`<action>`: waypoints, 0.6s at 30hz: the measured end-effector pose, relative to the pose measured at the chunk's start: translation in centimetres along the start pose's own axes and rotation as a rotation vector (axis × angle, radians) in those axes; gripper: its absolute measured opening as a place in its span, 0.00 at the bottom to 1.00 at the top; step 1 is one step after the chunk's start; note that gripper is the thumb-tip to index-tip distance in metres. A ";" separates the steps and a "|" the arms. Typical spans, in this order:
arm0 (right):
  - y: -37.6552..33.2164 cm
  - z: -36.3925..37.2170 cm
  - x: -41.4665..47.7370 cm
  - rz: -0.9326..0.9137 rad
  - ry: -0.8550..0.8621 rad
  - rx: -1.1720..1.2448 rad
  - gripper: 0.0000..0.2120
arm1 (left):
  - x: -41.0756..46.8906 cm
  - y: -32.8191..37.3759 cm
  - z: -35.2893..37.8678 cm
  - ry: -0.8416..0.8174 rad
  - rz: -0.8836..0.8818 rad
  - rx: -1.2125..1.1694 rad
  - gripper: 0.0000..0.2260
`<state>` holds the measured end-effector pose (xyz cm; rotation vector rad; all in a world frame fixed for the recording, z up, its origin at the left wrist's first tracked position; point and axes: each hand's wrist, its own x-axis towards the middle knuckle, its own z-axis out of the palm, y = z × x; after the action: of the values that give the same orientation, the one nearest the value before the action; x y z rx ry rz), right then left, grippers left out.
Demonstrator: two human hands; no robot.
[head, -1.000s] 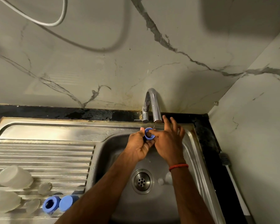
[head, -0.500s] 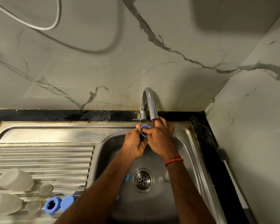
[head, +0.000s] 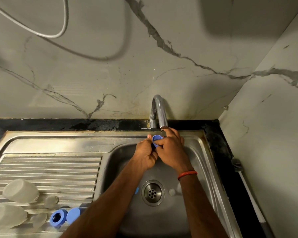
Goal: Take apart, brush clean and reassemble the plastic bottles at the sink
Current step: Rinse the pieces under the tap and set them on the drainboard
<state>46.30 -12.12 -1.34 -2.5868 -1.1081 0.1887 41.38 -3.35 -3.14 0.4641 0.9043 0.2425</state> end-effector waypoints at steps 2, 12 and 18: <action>0.7 -0.1 0.3 0.034 0.011 0.026 0.17 | -0.1 0.3 0.0 -0.026 0.003 -0.043 0.15; 0.8 0.3 -0.6 0.135 0.249 0.744 0.10 | -1.3 1.2 -1.0 -0.108 0.194 0.245 0.07; 0.9 0.2 -0.2 0.179 0.163 0.689 0.11 | -1.3 1.1 -2.4 -0.111 0.348 0.565 0.05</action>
<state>46.72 -12.83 -1.88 -2.0281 -0.6054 0.3276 38.68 -2.19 -2.94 1.1526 0.7723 0.2727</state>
